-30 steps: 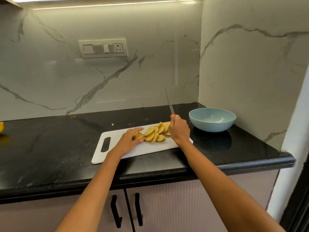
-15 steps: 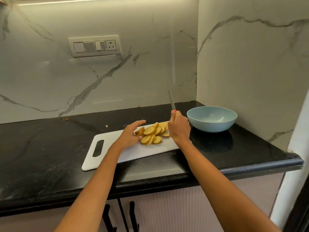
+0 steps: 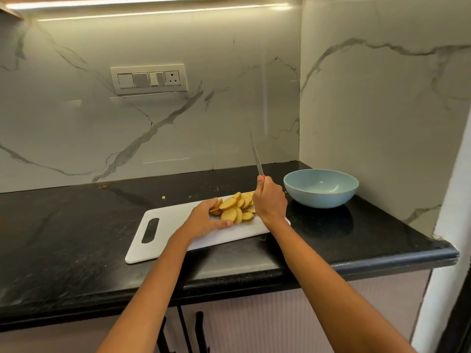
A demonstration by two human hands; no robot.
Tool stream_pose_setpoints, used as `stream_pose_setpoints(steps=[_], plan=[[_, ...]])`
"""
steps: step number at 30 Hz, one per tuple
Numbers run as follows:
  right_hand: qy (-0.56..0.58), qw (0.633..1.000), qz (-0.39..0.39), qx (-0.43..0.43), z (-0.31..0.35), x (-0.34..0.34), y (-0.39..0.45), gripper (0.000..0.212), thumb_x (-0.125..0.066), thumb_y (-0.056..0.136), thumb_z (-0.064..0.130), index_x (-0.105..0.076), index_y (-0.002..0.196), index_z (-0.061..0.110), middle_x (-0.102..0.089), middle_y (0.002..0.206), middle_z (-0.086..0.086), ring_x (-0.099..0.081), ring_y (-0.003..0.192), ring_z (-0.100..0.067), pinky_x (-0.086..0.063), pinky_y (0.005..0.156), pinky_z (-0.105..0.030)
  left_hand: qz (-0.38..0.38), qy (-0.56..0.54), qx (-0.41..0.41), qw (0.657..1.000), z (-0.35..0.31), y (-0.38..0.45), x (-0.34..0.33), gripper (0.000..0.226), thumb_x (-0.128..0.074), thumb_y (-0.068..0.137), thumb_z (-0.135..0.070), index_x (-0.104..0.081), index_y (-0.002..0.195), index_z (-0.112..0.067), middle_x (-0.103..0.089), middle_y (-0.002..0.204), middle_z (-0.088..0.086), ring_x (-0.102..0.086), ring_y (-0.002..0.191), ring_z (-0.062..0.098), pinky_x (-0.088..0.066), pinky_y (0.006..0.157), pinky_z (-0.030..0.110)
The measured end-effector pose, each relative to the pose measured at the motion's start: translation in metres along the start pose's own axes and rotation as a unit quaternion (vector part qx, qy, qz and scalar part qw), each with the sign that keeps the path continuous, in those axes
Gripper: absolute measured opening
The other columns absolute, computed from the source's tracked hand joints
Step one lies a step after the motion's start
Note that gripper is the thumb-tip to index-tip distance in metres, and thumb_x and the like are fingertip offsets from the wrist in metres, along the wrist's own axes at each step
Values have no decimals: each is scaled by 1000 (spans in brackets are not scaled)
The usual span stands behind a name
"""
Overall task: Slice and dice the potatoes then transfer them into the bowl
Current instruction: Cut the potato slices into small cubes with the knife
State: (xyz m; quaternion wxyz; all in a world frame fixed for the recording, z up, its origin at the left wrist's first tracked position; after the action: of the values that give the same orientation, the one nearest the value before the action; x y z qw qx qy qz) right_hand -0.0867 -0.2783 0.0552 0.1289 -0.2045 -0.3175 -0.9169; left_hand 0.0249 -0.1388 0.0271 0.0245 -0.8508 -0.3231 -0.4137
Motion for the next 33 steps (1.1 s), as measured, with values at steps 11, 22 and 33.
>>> stream_pose_setpoints(steps=[11,22,33], plan=[[-10,1000,11,6,1,-1,0,41,-26,103,32,-58,105,7,-54,76,1,-51,69,-10,-34,52,-18,-90,26,66,993,9,7,7,99,-72,73,-43,-15,148,-10,-19,153,13,-29,137,29,-31,110,41],[-6,1000,5,0,-1,1,1,40,-27,103,31,-58,102,6,-51,74,1,-46,63,-6,-28,49,-16,-89,-92,73,989,23,16,21,72,-66,83,-26,-30,144,-10,-46,139,15,-45,127,28,-38,101,36],[-21,999,15,18,2,-1,0,40,-26,103,32,-57,103,6,-51,74,1,-48,66,-9,-31,51,-17,-124,-52,26,991,17,19,24,66,-67,84,-19,-36,141,-10,-53,133,10,-50,120,25,-41,93,29]])
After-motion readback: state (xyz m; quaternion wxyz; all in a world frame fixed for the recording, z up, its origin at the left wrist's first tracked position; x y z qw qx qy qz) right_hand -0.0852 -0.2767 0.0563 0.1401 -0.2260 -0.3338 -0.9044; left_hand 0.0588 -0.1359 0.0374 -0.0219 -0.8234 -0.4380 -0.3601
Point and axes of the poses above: each hand's wrist, its own y-axis towards the middle knuckle, its own x-axis out of the back of the hand, z = x × y, the point moved 8 cm from there along y, towards the middle knuckle
